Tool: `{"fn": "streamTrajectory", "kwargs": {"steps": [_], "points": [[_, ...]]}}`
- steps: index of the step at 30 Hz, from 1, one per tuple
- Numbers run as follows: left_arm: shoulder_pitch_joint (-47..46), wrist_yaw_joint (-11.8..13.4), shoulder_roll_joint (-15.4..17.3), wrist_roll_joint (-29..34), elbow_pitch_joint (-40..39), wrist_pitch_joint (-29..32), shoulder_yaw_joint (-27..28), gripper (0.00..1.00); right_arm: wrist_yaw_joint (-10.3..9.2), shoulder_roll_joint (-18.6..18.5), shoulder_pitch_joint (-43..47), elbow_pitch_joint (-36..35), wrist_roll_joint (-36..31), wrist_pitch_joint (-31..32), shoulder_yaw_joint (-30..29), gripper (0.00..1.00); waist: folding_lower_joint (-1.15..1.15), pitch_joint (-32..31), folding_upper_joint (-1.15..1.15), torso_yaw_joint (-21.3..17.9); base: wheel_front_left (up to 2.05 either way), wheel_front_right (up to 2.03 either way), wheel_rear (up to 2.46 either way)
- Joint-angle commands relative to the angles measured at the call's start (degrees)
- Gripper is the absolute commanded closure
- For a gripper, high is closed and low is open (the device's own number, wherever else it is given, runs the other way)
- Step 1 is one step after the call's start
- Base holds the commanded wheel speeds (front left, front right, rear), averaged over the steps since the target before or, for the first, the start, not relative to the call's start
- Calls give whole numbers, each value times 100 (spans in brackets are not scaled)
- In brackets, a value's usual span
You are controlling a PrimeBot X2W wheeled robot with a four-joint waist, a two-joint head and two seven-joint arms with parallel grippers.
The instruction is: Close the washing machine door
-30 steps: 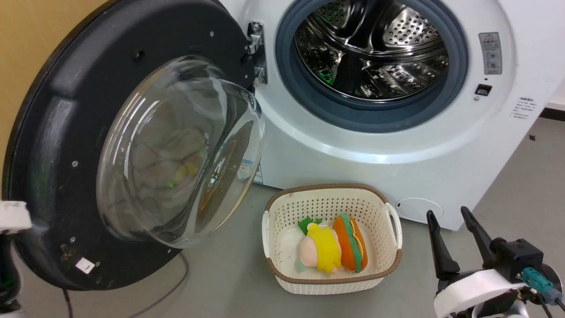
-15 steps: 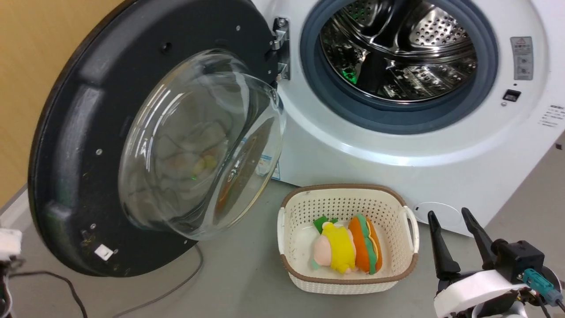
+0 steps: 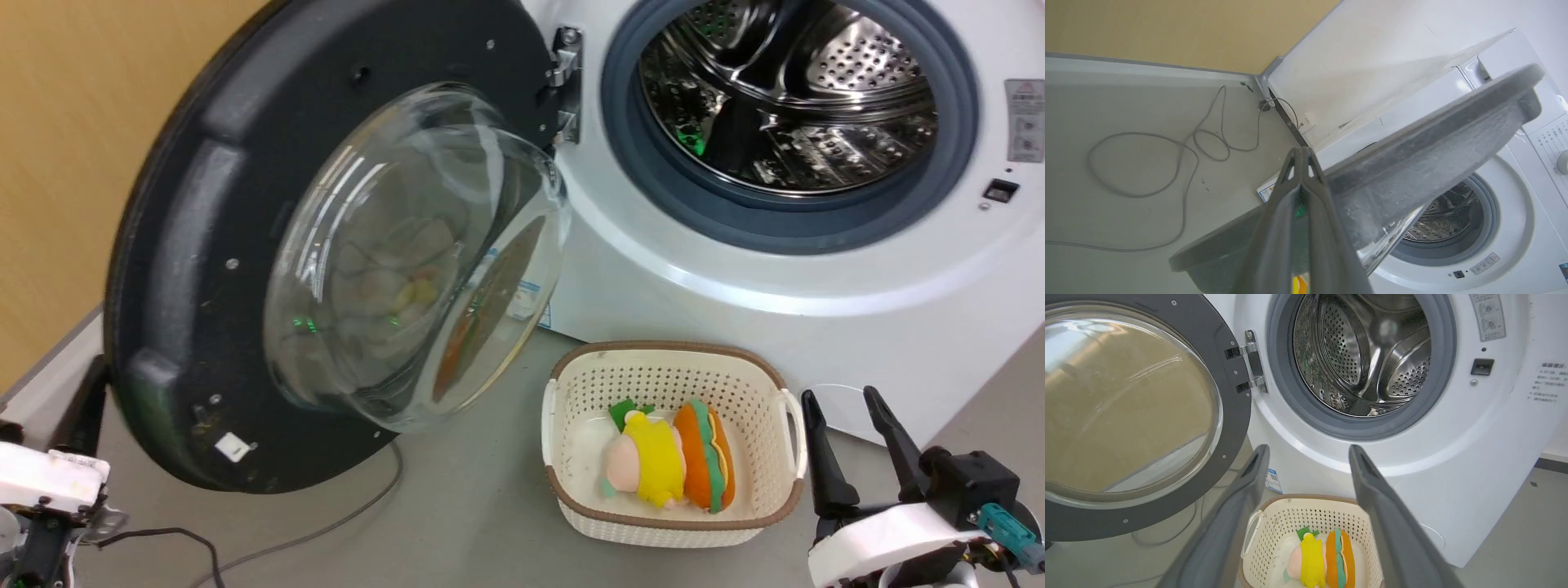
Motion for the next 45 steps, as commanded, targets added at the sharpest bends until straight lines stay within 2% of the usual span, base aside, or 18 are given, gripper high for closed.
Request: {"fn": "streamTrajectory", "kwargs": {"steps": [1,9,26,32,37,41,45], "points": [[75,-52,-25,-223,-14,105,-33,100,3,10,-86,31,56,-63,-17,0,0,8,0,42,0,0,0],[364,-103,-98,-1057,-368,678,-413,100,4,11,-59,98,166,-159,-81,0,0,32,0,237,0,0,0],[971,-203,-312,-2262,-1556,1664,-1598,100,4,13,84,199,360,-350,-337,0,0,-15,0,558,0,0,0],[1194,-246,-334,-2725,-2098,2049,-2242,100,4,13,75,261,456,-434,-370,0,0,4,0,379,0,0,0],[1194,-277,-412,-2896,-2139,2118,-2778,100,5,14,21,321,504,-492,-356,0,0,22,0,98,0,0,0],[1071,-277,-419,-2651,-1957,1920,-3141,100,5,14,-41,317,488,-492,-318,0,0,57,0,-215,0,0,0],[827,-277,-499,-2519,-1753,1440,-3590,100,5,14,-117,278,430,-492,-335,0,0,144,0,-645,0,0,0]]}}
